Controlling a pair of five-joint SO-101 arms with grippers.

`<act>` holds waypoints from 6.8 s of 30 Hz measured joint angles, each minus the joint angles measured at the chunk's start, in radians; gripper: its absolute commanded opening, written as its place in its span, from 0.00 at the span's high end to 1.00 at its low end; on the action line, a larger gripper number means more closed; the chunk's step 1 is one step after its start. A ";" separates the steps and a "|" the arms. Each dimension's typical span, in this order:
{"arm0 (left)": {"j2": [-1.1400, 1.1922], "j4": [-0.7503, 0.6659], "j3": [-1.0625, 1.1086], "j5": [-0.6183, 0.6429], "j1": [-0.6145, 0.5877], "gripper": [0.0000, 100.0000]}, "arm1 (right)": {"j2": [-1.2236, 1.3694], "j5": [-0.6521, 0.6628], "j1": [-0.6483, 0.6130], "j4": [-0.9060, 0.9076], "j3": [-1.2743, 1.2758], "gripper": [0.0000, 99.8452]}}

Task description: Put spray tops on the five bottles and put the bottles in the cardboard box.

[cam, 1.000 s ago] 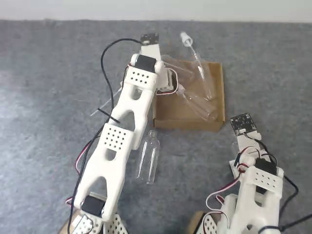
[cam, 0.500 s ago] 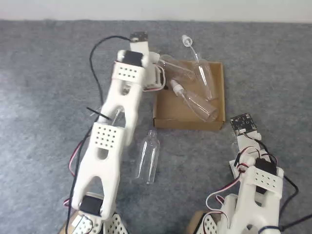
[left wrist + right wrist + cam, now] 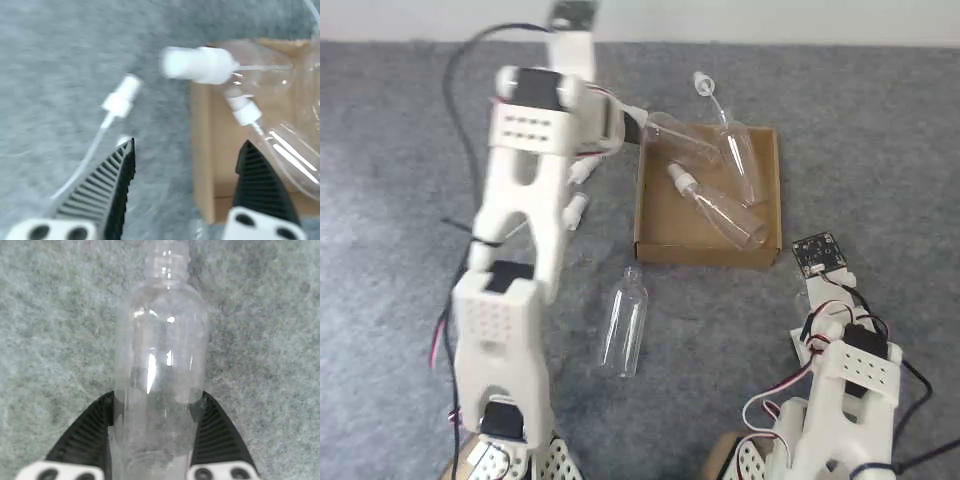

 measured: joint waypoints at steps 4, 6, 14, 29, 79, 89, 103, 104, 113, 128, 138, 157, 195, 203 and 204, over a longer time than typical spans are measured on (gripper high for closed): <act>-0.189 0.000 0.170 -0.084 -0.095 0.69 | 0.026 0.031 0.000 0.000 -0.058 0.99; -0.288 0.000 0.279 -0.132 -0.146 0.69 | 0.026 0.032 0.032 0.002 -0.118 0.99; -0.660 -0.236 0.944 -0.270 -0.279 0.69 | 0.293 0.037 0.092 0.152 -0.549 0.99; -1.274 -0.732 1.990 -0.298 -0.292 0.69 | 0.855 0.037 0.124 0.195 -0.832 0.67; -1.323 -0.947 2.237 -0.474 -0.292 0.69 | 1.494 -0.324 -0.522 -0.118 -1.952 0.67; -1.323 -0.947 2.237 -0.476 -0.292 0.69 | 1.588 -0.324 -0.522 -0.118 -2.062 0.67; -1.323 -0.947 2.237 -0.476 -0.292 0.69 | 1.626 -0.308 -0.522 -0.118 -2.062 0.67; -1.323 -0.947 2.237 -0.476 -0.292 0.69 | 1.633 -0.307 -0.522 -0.118 -2.062 0.68; -1.323 -0.947 2.237 -0.476 -0.292 0.69 | 1.653 -0.301 -0.516 -0.121 -2.062 0.94; -1.323 -0.947 2.237 -0.476 -0.292 0.69 | 1.649 -0.299 -0.442 -0.092 -2.062 0.99; -1.329 -1.016 2.268 -0.476 -0.292 0.69 | 1.501 -0.296 -0.430 0.097 -2.062 0.99; -1.329 -1.019 2.268 -0.476 -0.292 0.69 | 1.231 -0.296 -0.425 0.370 -2.062 0.99; -1.329 -1.019 2.268 -0.476 -0.292 0.69 | 1.028 -0.100 -0.281 0.901 -2.062 0.89; -1.329 -1.019 2.268 -0.476 -0.292 0.69 | 0.913 -0.094 -0.250 0.901 -1.955 0.89; -1.329 -1.019 2.268 -0.476 -0.292 0.69 | 0.904 -0.094 -0.252 0.898 -1.935 0.89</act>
